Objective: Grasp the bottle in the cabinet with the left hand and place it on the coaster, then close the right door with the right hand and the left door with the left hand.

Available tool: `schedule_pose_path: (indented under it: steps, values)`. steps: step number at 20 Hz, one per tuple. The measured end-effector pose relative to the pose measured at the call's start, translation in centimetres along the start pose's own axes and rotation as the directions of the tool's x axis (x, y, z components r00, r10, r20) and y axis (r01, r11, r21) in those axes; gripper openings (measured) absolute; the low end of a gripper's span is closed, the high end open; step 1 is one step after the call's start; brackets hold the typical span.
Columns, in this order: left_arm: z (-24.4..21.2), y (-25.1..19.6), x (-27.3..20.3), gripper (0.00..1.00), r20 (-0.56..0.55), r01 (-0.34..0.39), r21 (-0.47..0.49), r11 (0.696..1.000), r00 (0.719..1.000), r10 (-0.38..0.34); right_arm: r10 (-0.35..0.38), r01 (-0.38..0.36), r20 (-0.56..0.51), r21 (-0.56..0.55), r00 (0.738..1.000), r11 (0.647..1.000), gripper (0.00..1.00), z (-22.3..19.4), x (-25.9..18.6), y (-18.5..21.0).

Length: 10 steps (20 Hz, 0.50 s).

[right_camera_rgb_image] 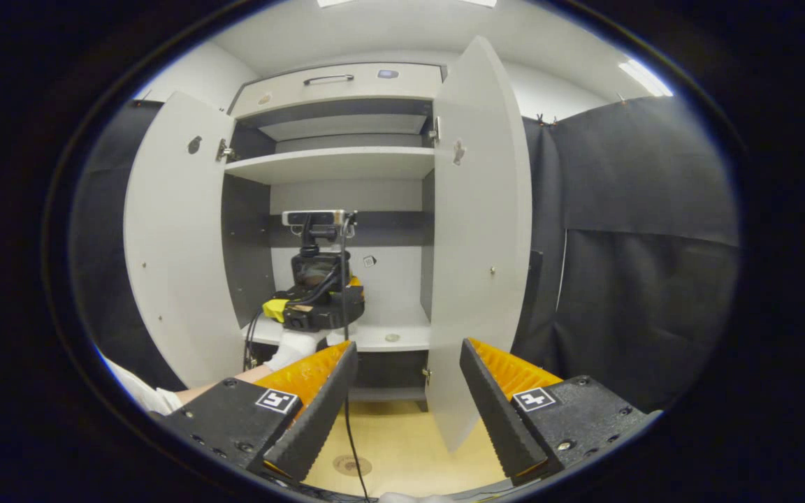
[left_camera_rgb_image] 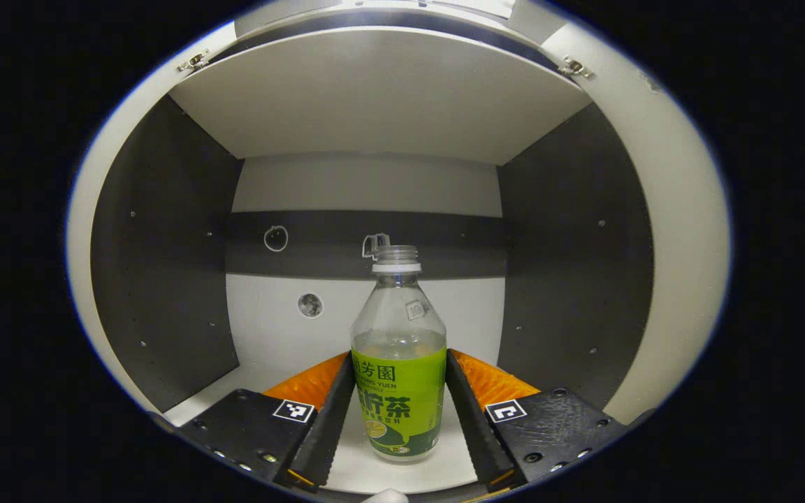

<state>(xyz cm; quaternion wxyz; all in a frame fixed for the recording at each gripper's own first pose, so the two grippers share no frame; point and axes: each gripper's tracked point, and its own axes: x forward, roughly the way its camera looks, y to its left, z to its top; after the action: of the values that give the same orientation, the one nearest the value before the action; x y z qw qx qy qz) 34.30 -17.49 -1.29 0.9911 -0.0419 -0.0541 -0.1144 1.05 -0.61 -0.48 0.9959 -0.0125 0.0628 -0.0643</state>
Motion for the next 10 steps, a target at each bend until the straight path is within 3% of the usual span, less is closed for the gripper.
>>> schedule_pose_path:
  steps: [5, 10]
  values:
    - [0.5, -0.8, -8.6, 0.74, 0.04, 0.102, 0.0, 0.995, 0.994, -0.102, -0.011, 0.011, 0.013, 0.003, 1.0, 1.0, 0.95, -0.9, -1.1, -0.8]
    - [-3.3, -2.0, -18.5, 0.74, 0.024, 0.153, 0.015, 0.988, 0.988, -0.154, -0.018, 0.019, -0.009, 0.033, 1.0, 0.999, 0.95, -2.9, -1.9, -1.8]
